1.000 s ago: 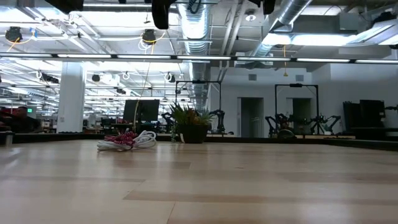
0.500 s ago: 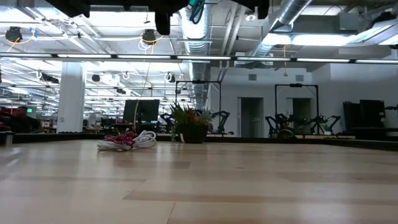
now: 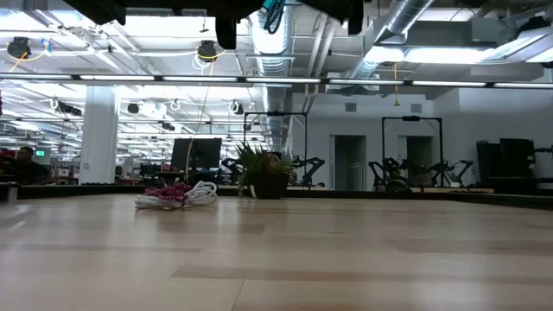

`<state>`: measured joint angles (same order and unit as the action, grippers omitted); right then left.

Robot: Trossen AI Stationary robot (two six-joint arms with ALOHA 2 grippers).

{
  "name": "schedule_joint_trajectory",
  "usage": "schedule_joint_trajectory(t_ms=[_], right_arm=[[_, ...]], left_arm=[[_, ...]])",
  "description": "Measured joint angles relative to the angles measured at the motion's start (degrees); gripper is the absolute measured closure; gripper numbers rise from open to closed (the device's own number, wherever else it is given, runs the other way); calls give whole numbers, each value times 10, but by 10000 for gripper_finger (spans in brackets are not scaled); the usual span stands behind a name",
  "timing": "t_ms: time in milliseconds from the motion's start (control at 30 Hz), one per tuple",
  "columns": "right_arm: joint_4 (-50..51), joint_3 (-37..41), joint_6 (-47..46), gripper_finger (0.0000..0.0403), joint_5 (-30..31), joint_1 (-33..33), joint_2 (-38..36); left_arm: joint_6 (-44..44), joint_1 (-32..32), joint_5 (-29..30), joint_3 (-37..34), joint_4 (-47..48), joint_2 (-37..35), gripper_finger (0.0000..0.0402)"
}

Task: Pick and place USB-C Cables
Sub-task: Put the blue charger cable into the white bin

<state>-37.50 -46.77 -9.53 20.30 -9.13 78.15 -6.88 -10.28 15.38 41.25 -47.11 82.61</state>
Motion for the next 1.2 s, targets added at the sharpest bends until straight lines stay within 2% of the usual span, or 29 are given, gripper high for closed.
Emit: schedule_joint_trajectory(t_ms=[200, 367, 533, 700, 733, 1067, 1200], right_arm=[[-16, -17, -5, 75, -9, -1, 42], [-10, -41, 10, 122, 7, -10, 53], [14, -43, 4, 216, 21, -15, 47], [38, -43, -1, 362, 21, -25, 38], [41, -43, 0, 379, 22, -26, 36], [45, -43, -1, 392, 23, -24, 36], [45, -43, -1, 392, 24, -20, 36]], left_arm=[[2, 2, 0, 0, 3, 0, 399], [-1, 2, -1, 0, 17, 0, 399], [-1, 2, 2, 0, 17, 0, 399], [0, 2, 5, -1, 20, 1, 399], [0, 2, 3, -1, 20, 2, 399], [0, 3, 14, 0, 31, 1, 398], [-3, 3, 20, 0, 36, 0, 380]])
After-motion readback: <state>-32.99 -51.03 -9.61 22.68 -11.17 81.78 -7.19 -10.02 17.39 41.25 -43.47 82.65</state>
